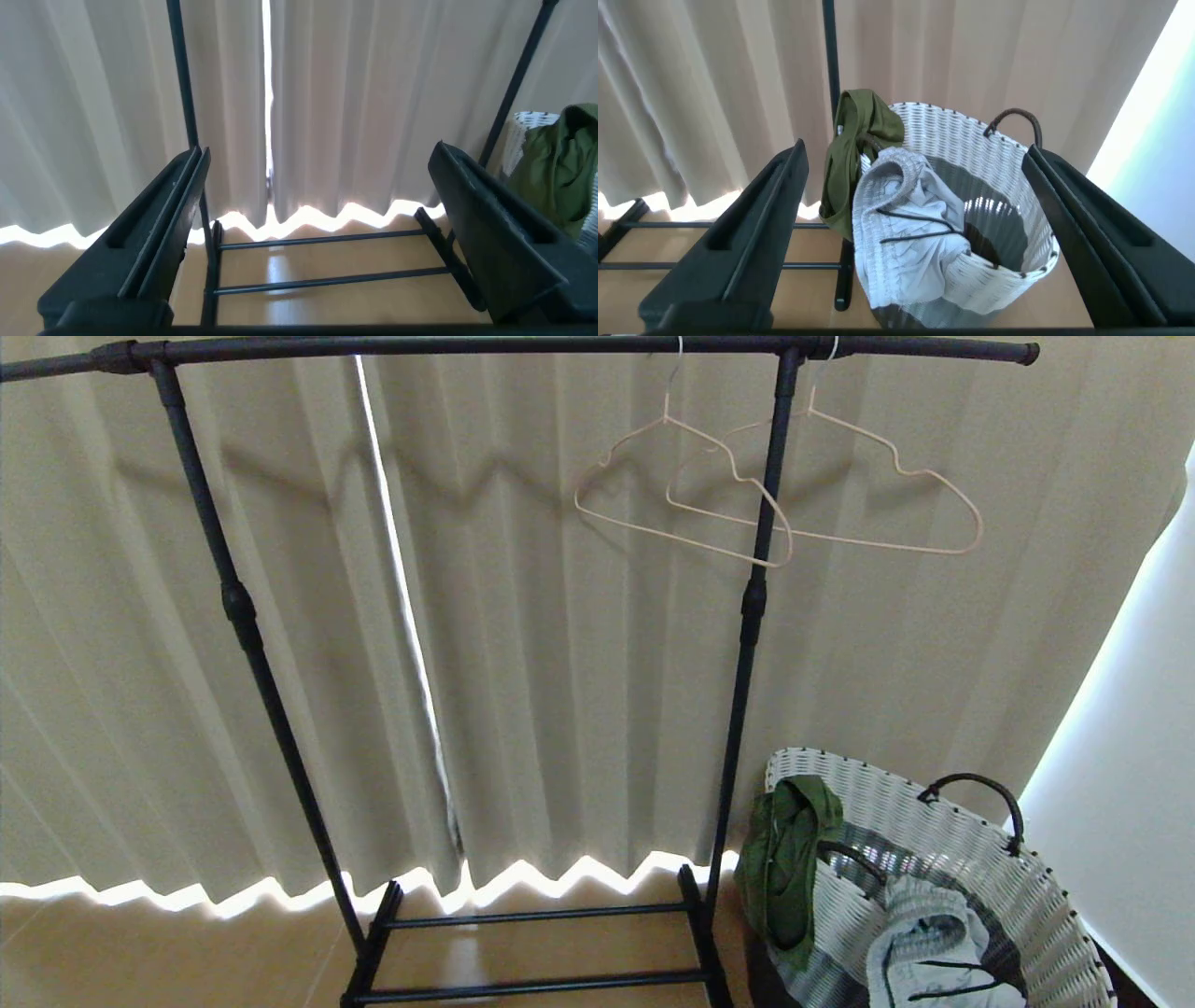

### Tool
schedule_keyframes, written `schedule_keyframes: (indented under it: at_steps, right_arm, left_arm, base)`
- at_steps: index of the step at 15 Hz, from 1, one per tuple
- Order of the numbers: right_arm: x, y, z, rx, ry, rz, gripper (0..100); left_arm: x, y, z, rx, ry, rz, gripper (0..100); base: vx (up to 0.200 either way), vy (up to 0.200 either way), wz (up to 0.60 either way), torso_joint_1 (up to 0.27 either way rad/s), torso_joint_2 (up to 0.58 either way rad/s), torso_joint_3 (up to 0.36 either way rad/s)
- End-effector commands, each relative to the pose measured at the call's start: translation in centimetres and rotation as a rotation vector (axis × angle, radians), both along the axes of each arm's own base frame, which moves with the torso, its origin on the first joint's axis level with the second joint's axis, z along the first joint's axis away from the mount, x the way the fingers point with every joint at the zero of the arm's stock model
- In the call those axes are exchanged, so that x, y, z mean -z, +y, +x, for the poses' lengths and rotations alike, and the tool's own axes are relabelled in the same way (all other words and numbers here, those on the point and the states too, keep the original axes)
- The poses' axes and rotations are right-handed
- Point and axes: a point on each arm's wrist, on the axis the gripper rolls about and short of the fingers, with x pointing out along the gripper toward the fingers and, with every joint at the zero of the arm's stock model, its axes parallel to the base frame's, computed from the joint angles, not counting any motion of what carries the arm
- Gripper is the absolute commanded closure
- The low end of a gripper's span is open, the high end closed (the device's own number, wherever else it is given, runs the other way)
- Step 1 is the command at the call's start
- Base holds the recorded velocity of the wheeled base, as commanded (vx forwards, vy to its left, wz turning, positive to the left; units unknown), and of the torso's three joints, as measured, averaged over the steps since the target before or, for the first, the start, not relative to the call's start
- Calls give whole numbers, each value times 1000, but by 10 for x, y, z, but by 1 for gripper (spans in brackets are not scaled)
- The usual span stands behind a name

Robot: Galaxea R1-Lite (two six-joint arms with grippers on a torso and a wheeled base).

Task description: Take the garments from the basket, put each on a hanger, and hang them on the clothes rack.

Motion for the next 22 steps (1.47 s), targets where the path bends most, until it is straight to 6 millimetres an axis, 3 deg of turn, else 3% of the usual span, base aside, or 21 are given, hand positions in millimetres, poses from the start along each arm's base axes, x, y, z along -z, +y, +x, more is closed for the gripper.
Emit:
schedule_keyframes:
  at_steps: [1, 9, 15, 20, 22]
  right_arm:
    - [0, 0, 0, -1, -1, 1, 0]
    - [0, 0, 0, -1, -1, 3, 0]
    - [0, 0, 0, 7, -4, 3, 0]
    - [0, 0, 0, 10, -5, -2, 0]
    - [-10, 1, -3, -50, -13, -43, 0]
  left_arm:
    - [0, 0, 0, -1, -1, 0, 0]
    - [0, 0, 0, -1, -1, -1, 0]
    - [0, 0, 0, -1, -1, -1, 0]
    - [0, 0, 0, -1, -1, -1, 0]
    - [0, 0, 0, -1, -1, -1, 0]
  base:
    - [0, 0, 0, 0, 0, 0]
    - [0, 0, 0, 0, 0, 0]
    - [200, 0, 0, -1, 1, 0]
    - [0, 0, 0, 0, 0, 0]
    - [0, 0, 0, 0, 0, 0]
